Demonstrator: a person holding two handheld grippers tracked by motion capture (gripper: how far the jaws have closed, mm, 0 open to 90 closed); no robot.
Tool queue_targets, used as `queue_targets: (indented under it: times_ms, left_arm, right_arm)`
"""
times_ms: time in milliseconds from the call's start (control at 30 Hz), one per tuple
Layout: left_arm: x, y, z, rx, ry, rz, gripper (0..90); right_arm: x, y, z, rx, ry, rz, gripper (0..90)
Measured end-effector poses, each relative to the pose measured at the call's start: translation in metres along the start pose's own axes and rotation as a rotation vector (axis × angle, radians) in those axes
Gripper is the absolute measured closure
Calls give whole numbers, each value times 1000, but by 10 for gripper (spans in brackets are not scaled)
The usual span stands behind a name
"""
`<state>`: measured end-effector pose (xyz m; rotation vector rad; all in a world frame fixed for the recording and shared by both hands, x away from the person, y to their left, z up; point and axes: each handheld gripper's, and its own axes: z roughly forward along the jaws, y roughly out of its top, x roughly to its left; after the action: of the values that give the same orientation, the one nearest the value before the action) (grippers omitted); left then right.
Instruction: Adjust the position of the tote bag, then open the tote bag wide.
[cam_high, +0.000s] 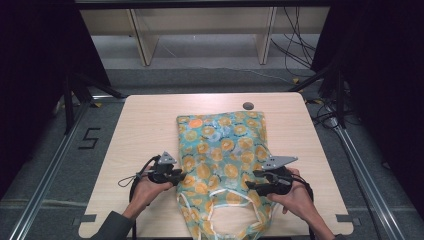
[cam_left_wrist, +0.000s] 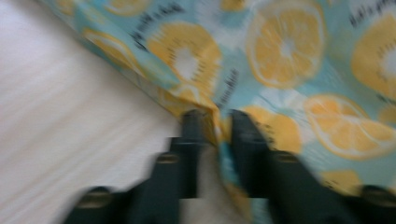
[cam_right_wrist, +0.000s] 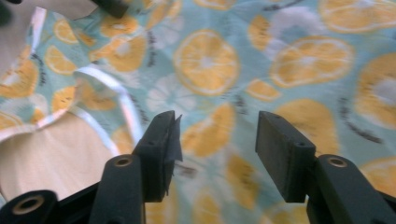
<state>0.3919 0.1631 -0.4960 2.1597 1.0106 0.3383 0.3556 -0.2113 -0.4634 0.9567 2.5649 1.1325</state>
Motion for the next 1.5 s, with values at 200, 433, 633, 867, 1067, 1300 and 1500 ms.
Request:
queue_targets:
  times_ms: [200, 433, 633, 867, 1067, 1300, 1500]
  left_arm:
    - [-21, 8, -31, -110, -3, -6, 451]
    - [-59, 3, -32, -57, -99, 86, 373]
    - [-64, -8, -41, -42, -120, 124, 340]
    - [-64, -22, -37, -9, -121, 172, 294]
    - [-67, -24, -27, 18, -124, 179, 288]
    - [-73, -24, -21, 21, -133, 199, 278]
    - [-70, -21, -29, -35, -107, 180, 264]
  right_arm:
    - [12, -1, 5, 38, 38, -16, 404]
    - [20, -2, 7, 47, 50, -34, 392]
    - [18, -3, 6, 47, 48, -30, 392]
    - [19, -4, 8, 51, 50, -34, 385]
    - [31, -4, 15, 81, 34, -83, 383]
    - [28, -6, 19, 122, -21, -153, 836]
    - [15, 5, 10, 33, -77, -165, 900]
